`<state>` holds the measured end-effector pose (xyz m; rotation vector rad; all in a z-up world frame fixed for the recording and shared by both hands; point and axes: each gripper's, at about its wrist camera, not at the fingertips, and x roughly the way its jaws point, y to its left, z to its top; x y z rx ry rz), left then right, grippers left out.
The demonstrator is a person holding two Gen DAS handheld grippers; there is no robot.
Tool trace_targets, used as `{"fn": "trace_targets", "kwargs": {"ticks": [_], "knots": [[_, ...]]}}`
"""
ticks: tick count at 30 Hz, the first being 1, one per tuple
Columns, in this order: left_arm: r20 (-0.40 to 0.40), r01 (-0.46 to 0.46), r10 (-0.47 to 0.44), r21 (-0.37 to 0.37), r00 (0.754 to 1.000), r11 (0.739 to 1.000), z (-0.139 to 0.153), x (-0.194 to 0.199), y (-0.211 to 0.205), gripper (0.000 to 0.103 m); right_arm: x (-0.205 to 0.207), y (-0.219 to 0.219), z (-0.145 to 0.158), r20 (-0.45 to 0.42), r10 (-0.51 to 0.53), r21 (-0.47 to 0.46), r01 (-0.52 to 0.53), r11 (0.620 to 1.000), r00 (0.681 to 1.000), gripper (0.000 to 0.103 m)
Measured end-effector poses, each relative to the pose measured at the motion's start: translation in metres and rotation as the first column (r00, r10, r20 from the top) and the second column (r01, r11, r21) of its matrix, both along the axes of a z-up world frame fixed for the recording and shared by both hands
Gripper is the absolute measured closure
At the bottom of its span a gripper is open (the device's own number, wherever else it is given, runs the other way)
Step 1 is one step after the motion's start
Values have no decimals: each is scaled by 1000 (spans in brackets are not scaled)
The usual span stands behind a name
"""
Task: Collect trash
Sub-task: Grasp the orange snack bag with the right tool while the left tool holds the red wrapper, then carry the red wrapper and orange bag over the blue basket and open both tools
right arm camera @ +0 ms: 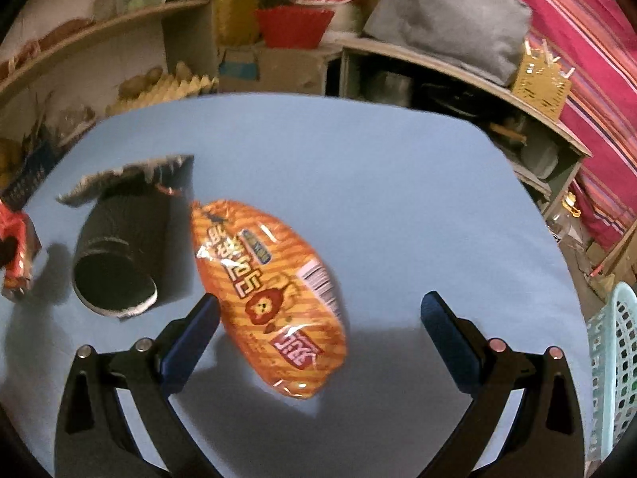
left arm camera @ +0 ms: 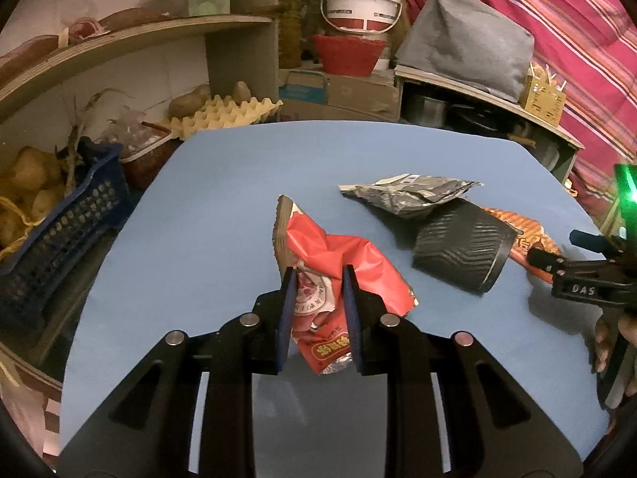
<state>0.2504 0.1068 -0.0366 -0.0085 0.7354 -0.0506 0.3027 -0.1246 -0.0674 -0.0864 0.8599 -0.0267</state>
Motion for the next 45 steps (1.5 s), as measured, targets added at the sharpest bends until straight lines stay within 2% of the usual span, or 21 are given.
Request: {"fn": "trace_targets", "kwargs": {"ticks": [2, 4, 6, 7, 10, 12, 14, 17, 25, 32, 36, 39, 45], "knots": [[-1, -8, 8, -7, 1000, 1000, 0, 1, 4, 81, 4, 2, -3, -20, 5, -1, -5, 1000, 1000, 5], [-1, -14, 14, -17, 1000, 1000, 2, 2, 6, 81, 7, 3, -7, -42, 14, 7, -14, 1000, 999, 11], [1, -16, 16, -23, 1000, 1000, 2, 3, 8, 81, 7, 3, -8, -47, 37, 41, -35, 999, 998, 26], [3, -16, 16, -23, 1000, 1000, 3, 2, 8, 81, 6, 3, -8, -47, 50, 57, -48, 997, 998, 29], [1, -15, 15, -21, 1000, 1000, 2, 3, 7, 81, 1, 9, -7, -39, 95, 67, -93, 993, 995, 49], [0, -15, 15, -19, 1000, 1000, 2, 2, 8, 81, -2, 14, -6, -37, 120, 71, -117, 991, 992, 68], [0, -16, 16, -18, 1000, 1000, 3, 1, 6, 81, -5, 19, -5, -37, 145, 70, -142, 987, 989, 81], [2, -17, 17, -19, 1000, 1000, 3, 0, 5, 81, -10, 18, -3, -28, 151, 73, -149, 986, 988, 91], [23, 5, -4, -4, 1000, 1000, 12, -6, -10, 81, -25, -16, 26, 63, 92, 78, -97, 992, 994, 94], [56, 42, -43, 7, 998, 999, 28, -21, -40, 81, -47, -68, 55, 136, 19, 103, -33, 994, 991, 94], [93, 78, -77, -10, 993, 997, 43, -34, -65, 81, -61, -94, 68, 166, -16, 112, -3, 994, 986, 94], [117, 97, -97, 8, 988, 995, 51, -39, -87, 81, -74, -114, 76, 184, -36, 119, 14, 993, 982, 94], [119, 143, -143, 7, 982, 990, 58, -44, -130, 81, -103, -166, 91, 220, -95, 115, 71, 991, 971, 94]]}}
